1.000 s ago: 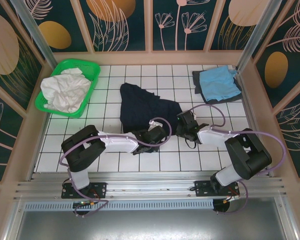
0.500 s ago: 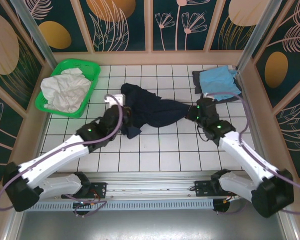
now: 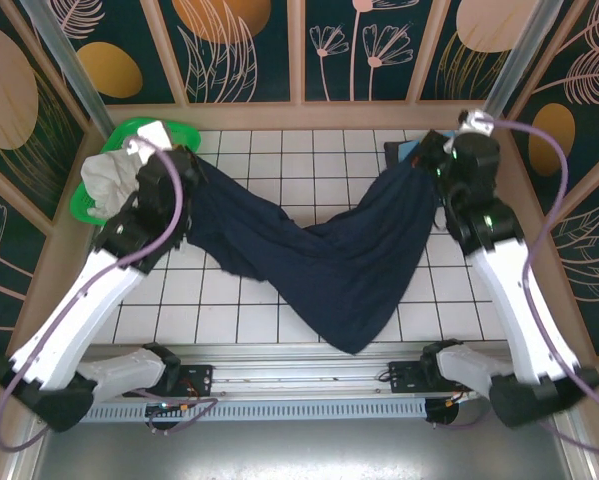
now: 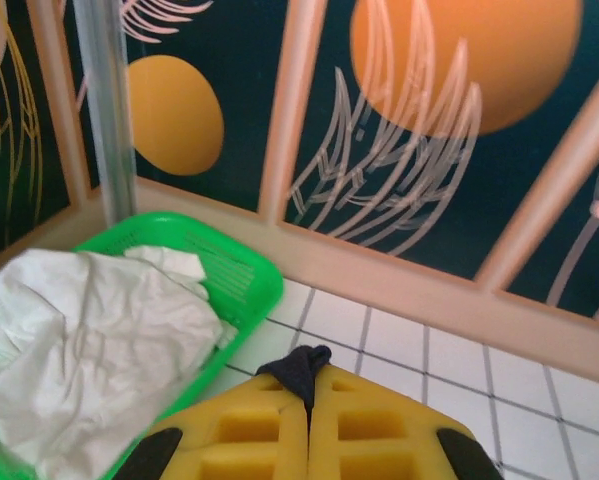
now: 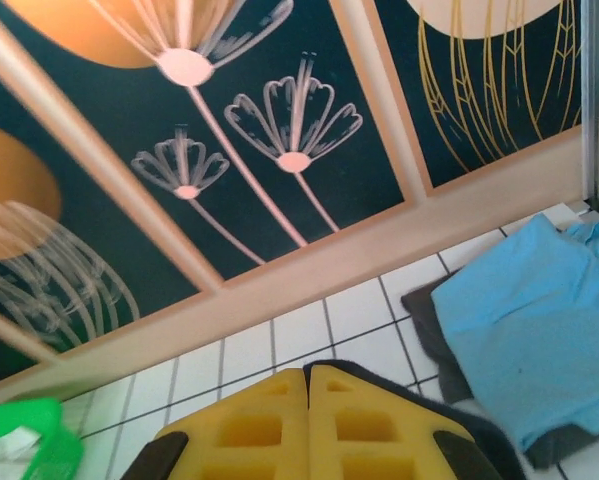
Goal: Fold and stack the t-shirts
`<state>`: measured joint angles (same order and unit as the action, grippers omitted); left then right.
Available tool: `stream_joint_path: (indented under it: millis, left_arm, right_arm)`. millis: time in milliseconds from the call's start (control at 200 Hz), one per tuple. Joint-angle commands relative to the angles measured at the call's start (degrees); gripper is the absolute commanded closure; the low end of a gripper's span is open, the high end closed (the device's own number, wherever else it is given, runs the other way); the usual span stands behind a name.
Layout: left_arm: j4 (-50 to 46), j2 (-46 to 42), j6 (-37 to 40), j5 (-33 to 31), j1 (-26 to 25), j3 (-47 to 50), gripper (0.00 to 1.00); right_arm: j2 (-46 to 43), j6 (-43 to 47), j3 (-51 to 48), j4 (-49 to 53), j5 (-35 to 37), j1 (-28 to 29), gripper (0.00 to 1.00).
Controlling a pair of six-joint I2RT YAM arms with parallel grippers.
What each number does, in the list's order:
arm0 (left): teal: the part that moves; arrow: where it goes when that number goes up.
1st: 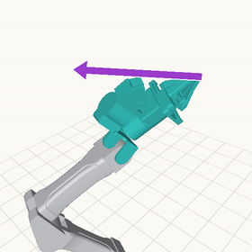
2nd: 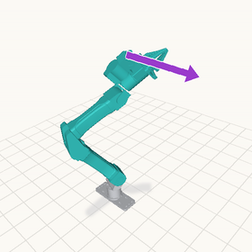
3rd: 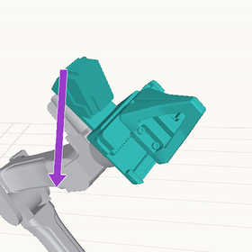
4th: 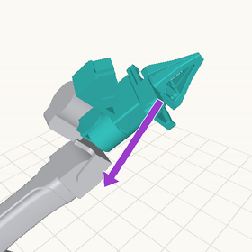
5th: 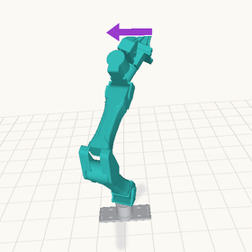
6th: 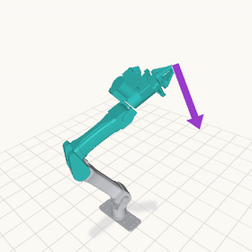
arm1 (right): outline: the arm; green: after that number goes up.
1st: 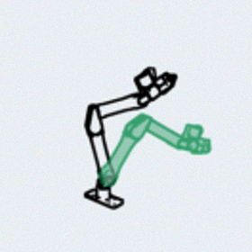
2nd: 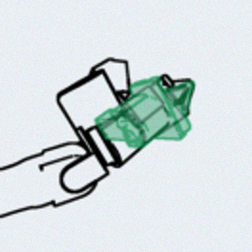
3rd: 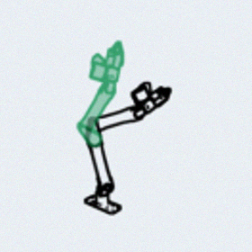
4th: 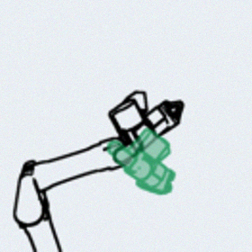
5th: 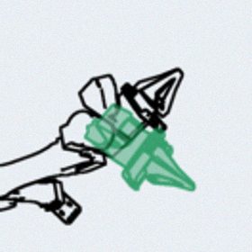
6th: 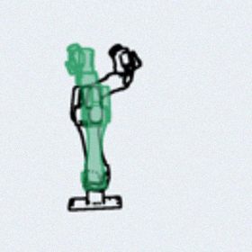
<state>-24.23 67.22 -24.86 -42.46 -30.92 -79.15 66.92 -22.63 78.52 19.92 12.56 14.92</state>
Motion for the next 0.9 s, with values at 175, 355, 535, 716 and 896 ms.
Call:
stream_joint_path:
  millis: [175,355,535,716,896]
  left_arm:
    - [3.0,15.5,10.2,8.0,7.0,-24.9,1.0]
    - [6.3,14.9,16.4,9.4,7.1,-30.2,1.0]
    - [10.8,6.8,18.4,12.1,7.0,-24.7,1.0]
    - [14.2,-6.1,11.1,17.8,7.0,-0.4,1.0]
    - [18.7,-13.0,-1.7,17.8,7.0,28.7,1.0]
  right_arm:
    - [25.2,1.4,29.5,7.3,-14.1,-8.4,1.0]
    - [23.2,0.3,31.3,6.0,-15.4,-8.0,1.0]
    - [15.7,-0.4,25.0,2.9,-15.1,-8.1,1.0]
    - [8.8,-1.5,11.6,-0.7,-16.2,-8.2,1.0]
    - [15.1,-2.9,2.9,-7.5,-17.8,-8.4,1.0]
